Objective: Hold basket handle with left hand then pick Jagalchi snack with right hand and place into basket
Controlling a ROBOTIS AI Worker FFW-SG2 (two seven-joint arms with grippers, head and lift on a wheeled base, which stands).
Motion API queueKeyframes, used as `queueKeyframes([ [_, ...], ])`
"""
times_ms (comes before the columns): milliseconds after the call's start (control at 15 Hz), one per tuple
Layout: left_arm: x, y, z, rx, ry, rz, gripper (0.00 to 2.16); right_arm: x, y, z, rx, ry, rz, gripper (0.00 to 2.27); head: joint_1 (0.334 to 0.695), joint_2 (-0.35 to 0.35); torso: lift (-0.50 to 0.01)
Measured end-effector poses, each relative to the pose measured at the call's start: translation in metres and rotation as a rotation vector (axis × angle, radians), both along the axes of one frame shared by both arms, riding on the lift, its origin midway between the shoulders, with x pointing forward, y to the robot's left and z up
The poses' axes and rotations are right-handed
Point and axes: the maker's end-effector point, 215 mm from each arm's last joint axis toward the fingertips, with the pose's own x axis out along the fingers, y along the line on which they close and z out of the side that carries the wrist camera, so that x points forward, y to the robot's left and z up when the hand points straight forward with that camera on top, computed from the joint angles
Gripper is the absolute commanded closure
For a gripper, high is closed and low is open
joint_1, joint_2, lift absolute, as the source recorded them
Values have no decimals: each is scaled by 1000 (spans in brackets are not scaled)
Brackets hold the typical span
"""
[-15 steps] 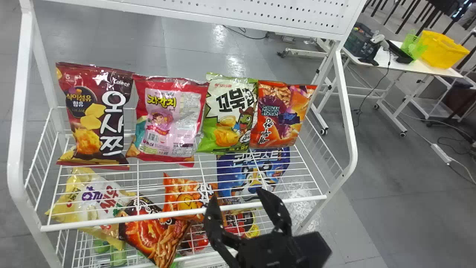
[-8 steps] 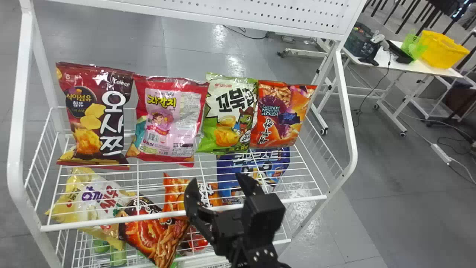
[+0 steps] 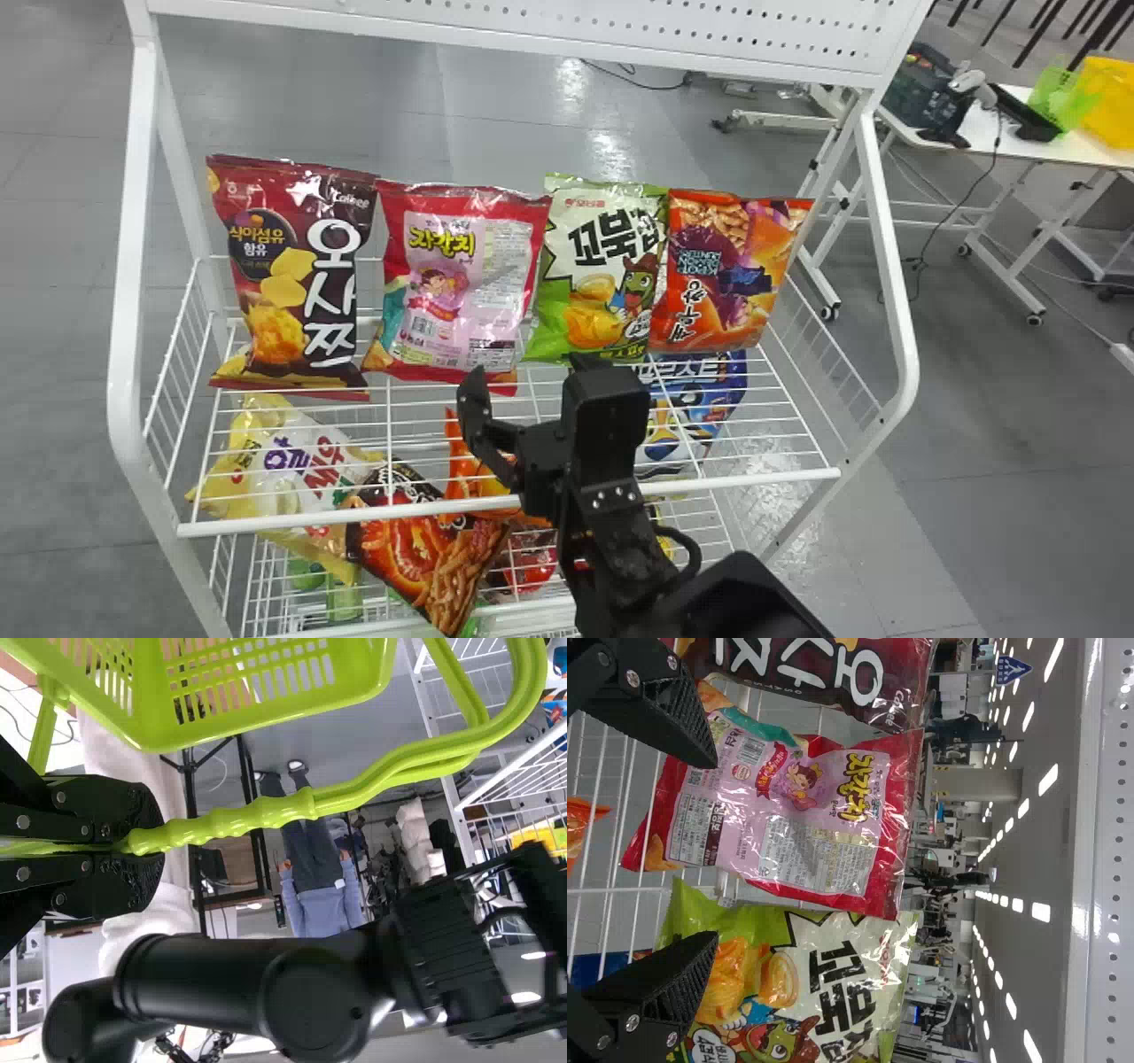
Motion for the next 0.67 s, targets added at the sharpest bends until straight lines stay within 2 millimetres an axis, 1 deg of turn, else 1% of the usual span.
queueKeyframes([
  [200,0,1,-4,10,3,5,2081,26,10,3,10,-11,11,134,695,-215,-9],
  [400,-1,-4,-9,25,0,3,2081,54,24,4,31,-18,27,137,695,-181,-9],
  [667,2,-5,-14,37,-1,2,2081,94,33,10,54,-37,26,137,695,-158,-9],
])
